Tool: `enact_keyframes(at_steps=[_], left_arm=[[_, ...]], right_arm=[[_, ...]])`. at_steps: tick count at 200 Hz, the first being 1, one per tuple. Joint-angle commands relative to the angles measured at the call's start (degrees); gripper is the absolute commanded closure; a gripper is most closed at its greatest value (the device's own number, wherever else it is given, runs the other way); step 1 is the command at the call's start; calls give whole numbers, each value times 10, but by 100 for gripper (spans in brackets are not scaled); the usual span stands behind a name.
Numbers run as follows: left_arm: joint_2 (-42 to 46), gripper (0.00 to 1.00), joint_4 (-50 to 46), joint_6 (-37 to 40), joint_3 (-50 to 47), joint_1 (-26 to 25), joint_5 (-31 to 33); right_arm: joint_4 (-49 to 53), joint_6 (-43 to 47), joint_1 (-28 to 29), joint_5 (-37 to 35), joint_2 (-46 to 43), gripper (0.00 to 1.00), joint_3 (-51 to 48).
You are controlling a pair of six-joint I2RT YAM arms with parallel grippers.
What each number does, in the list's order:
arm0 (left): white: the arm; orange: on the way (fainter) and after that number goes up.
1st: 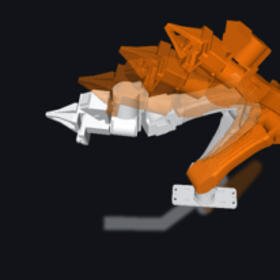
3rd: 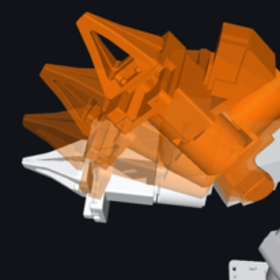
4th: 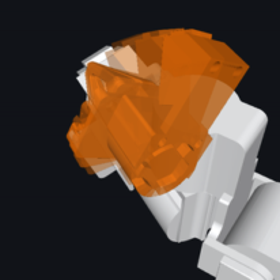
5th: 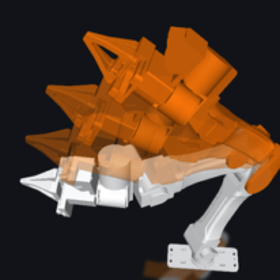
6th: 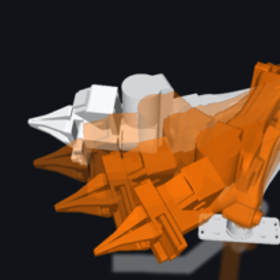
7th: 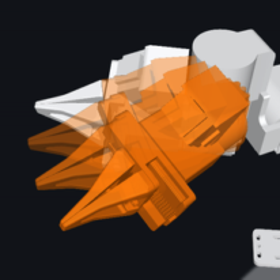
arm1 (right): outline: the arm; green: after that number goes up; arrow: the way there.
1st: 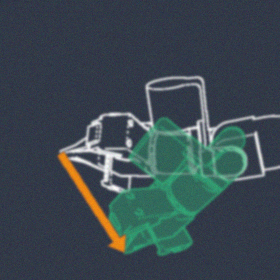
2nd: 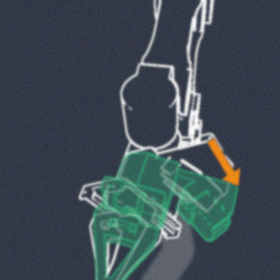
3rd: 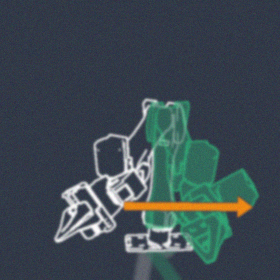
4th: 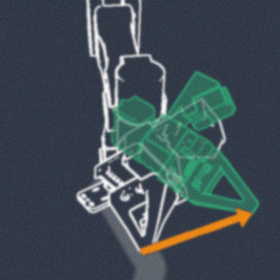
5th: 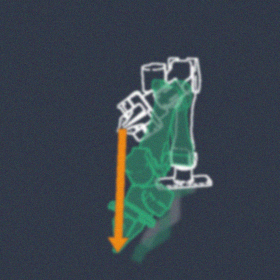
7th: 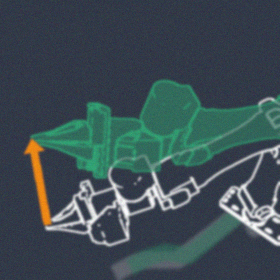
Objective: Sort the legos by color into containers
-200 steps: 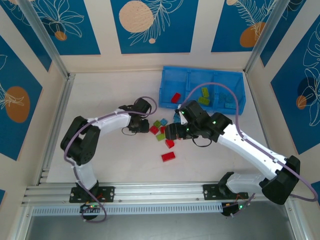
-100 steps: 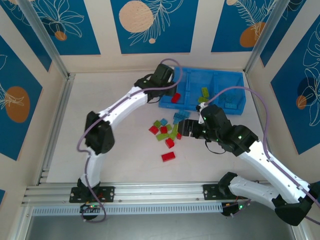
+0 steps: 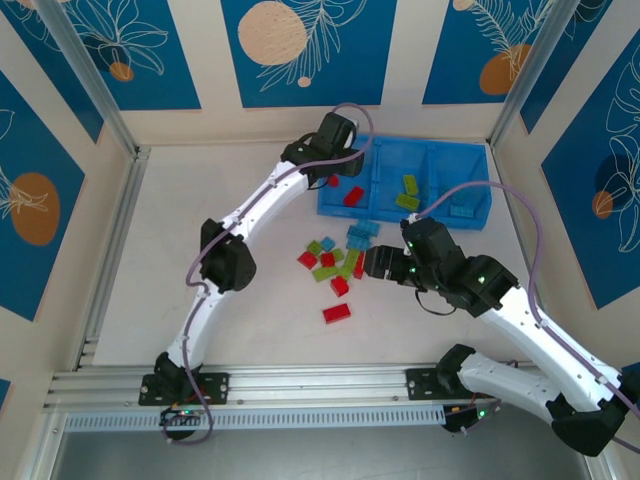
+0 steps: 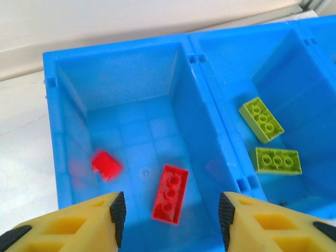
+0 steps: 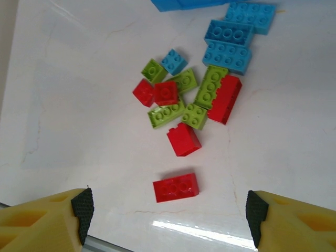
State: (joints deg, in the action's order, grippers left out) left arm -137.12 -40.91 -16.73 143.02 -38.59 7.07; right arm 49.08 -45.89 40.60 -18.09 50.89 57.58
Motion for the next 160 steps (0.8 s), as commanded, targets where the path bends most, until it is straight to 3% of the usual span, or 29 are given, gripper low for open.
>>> enact_keyframes(at_steps=[1,45,69,86,117,140,160], left_arm=[[127,49,-1,2,-88,1,-40],[448,50,139,2,-493,-6,-93],[599,50,171,90,-662,-11,-189],[679,47,110,158,-717,-12,-234],[780,33,-4,229,-737,-12,-232],[831,7,8,312,-793,-12,-214],[852,0,45,348,-844,-10,-214]], right_arm=[[-2,-19,-12,-11,12,21,-13],[-38,-6,-29,36,102,21,-22],[-86,5,-48,54,172,21,-32],[-129,9,-72,84,219,24,-50],[-199,24,-103,127,291,29,-58],[-219,35,-122,143,342,34,-45],[-231,40,-131,139,378,39,-41]])
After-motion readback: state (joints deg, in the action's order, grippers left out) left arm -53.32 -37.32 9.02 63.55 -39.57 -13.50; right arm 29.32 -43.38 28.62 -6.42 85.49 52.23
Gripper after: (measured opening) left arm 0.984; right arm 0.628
